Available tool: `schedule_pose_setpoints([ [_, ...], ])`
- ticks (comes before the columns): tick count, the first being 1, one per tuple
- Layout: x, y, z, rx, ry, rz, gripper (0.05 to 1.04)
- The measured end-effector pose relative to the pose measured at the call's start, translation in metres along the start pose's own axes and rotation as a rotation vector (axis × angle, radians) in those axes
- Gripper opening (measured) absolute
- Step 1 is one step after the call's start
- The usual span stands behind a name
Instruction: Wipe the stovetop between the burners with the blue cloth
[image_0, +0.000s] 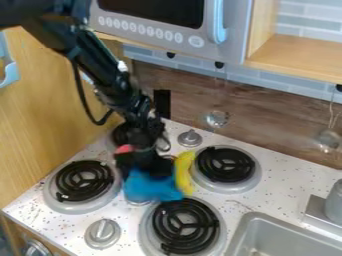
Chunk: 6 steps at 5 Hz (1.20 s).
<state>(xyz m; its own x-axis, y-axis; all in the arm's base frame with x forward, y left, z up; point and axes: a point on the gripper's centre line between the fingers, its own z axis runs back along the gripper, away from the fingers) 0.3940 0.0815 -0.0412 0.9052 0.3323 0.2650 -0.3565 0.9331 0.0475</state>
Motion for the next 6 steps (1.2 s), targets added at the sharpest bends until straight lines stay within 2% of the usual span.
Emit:
schedule_pose_setpoints([
  [2,0.039,-0.017,-0.014,0.009,-0.034,0.049,1.001],
  [3,0.057,-0.021,-0.014,0.013,-0.063,0.058,1.001],
  [4,0.054,-0.021,-0.015,0.011,-0.067,0.076,1.001],
  [5,0.028,-0.016,-0.011,0.015,-0.028,0.058,1.001],
  [6,0.002,-0.012,0.001,0.001,-0.007,0.014,1.001],
])
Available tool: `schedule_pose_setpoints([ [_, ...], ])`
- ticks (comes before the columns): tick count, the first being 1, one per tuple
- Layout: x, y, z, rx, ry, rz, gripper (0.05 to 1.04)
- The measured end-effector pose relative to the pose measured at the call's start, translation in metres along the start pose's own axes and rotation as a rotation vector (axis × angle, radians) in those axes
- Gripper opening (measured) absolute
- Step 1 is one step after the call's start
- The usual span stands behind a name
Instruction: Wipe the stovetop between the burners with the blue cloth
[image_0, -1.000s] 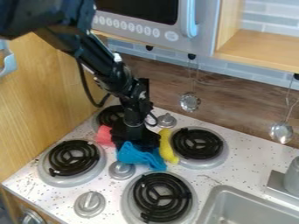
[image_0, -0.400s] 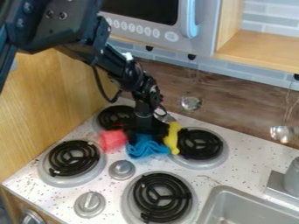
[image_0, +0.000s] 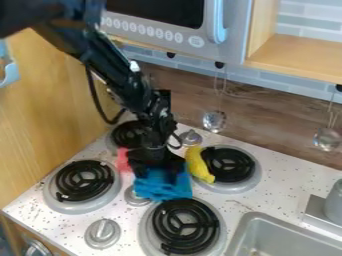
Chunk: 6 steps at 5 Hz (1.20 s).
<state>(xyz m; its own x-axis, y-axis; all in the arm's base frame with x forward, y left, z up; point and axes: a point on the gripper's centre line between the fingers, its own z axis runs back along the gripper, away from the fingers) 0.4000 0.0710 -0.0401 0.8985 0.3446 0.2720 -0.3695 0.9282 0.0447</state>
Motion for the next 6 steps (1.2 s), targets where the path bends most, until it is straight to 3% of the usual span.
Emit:
schedule_pose_setpoints([
  [2,-0.056,0.016,0.019,0.035,0.024,-0.096,1.001],
  [4,-0.101,0.034,0.028,0.088,0.009,-0.187,1.001],
  [6,-0.137,0.042,0.042,0.073,0.038,-0.223,1.001],
])
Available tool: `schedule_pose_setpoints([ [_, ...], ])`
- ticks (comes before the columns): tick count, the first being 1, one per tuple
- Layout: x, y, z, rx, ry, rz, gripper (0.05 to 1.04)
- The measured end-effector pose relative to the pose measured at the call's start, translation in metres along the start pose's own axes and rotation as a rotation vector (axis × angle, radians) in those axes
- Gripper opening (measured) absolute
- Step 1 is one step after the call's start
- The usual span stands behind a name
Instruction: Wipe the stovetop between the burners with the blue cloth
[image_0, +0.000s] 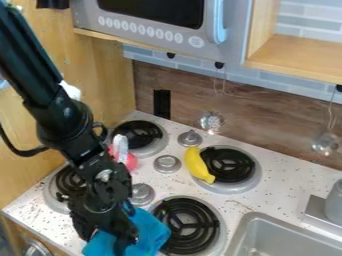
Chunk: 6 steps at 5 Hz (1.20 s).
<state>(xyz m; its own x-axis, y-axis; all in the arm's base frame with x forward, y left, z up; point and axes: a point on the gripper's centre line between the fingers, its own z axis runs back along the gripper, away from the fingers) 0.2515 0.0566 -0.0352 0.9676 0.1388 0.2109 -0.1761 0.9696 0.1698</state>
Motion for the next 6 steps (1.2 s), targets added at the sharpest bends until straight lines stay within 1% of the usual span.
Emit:
schedule_pose_setpoints([
  [1,0.020,0.004,-0.009,0.046,-0.010,0.013,1.000],
  [3,0.095,0.005,-0.028,0.077,-0.036,0.089,1.000],
  [4,0.126,0.002,-0.026,0.061,-0.058,0.123,1.000],
  [5,0.147,0.000,-0.022,0.043,-0.069,0.153,1.000],
  [6,0.160,0.001,-0.016,0.043,-0.087,0.167,1.000],
])
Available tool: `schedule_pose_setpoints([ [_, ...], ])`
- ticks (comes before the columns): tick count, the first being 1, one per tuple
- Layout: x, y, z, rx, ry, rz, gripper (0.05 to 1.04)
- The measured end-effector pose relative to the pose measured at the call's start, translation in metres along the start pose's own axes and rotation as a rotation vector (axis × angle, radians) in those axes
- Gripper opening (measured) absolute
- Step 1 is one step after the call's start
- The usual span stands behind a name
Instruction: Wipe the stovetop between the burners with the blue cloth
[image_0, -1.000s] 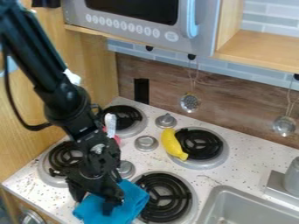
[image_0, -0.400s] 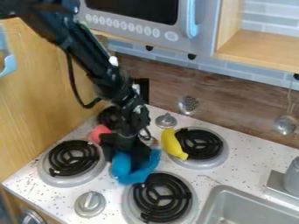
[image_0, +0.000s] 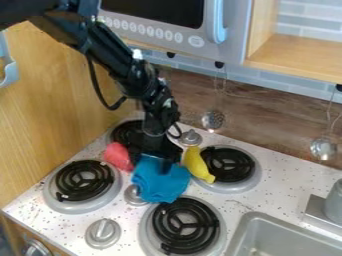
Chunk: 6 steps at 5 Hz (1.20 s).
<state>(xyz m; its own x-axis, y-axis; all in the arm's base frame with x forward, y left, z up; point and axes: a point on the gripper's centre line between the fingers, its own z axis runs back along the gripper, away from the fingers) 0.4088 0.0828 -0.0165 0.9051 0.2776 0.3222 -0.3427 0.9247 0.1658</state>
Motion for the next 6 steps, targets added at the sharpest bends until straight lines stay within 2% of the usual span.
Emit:
schedule_pose_setpoints([
  [1,-0.022,0.003,-0.009,0.015,0.037,-0.034,1.000],
  [2,-0.051,0.012,-0.007,0.033,0.059,-0.077,1.001],
  [3,-0.081,0.022,0.009,0.039,0.072,-0.115,1.001],
  [4,-0.092,0.036,0.039,-0.003,0.046,-0.116,1.001],
  [5,-0.093,0.051,0.058,-0.038,0.040,-0.088,1.001],
  [6,-0.082,0.059,0.092,-0.119,0.008,-0.052,1.001],
])
